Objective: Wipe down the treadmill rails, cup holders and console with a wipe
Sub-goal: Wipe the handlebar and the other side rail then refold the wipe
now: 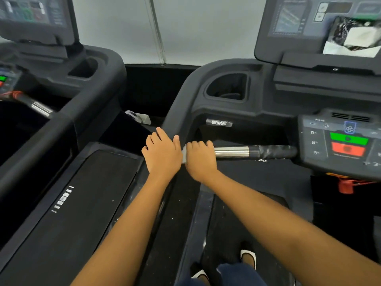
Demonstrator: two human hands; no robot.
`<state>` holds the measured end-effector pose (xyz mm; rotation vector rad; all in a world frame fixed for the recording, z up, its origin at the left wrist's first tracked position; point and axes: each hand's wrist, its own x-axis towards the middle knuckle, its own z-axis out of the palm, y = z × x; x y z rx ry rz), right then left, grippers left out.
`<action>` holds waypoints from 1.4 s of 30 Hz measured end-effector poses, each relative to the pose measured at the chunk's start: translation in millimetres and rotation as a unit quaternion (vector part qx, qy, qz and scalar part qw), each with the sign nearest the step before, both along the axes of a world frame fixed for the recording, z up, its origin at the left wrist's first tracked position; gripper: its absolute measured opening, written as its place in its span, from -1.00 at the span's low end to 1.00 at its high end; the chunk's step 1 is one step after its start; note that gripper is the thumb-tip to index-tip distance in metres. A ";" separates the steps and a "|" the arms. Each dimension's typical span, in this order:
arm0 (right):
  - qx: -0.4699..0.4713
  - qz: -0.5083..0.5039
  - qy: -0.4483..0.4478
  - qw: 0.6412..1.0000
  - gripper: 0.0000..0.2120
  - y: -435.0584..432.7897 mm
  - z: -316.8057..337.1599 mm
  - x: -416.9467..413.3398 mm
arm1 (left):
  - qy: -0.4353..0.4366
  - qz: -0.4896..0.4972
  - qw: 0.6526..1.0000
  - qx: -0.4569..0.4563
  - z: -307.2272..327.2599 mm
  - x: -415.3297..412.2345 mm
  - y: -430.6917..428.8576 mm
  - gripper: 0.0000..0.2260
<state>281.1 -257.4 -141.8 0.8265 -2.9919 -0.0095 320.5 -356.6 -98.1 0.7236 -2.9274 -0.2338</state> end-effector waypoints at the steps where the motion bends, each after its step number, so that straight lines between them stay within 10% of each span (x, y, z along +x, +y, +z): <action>1: 0.017 0.024 0.022 0.999 -0.59 11.1 -4.1 0.5 | 0.000 0.000 1.000 0.005 0.0 0.5 -0.8 -0.40; 5: 0.034 0.037 0.047 0.998 -0.63 60.0 -2.2 -7.2 | 0.006 -0.002 1.000 0.024 1.5 2.3 -1.7 -0.40; 13: 0.022 -0.040 -0.198 0.979 -0.81 35.3 35.6 -38.4 | 0.001 0.008 1.000 -0.003 1.3 1.9 4.5 -0.38; 20: 0.012 0.102 0.052 0.993 -0.61 75.2 -0.1 -14.1 | -0.003 0.019 0.999 -0.031 -3.3 -2.1 7.6 -0.38; 29: 0.080 -0.133 0.051 0.987 -0.80 192.7 22.3 -32.6 | 0.029 -0.231 0.971 0.044 -25.1 -28.6 90.3 -0.59; 35: 0.013 -0.150 -0.173 0.973 -0.72 135.8 42.2 -55.8 | 0.022 -0.214 0.976 0.047 -44.5 -34.7 101.4 -0.67; 42: -0.088 -0.056 0.139 0.985 -0.59 179.6 -24.4 7.7 | 0.053 -0.208 0.975 0.056 -49.7 -37.0 97.5 -0.68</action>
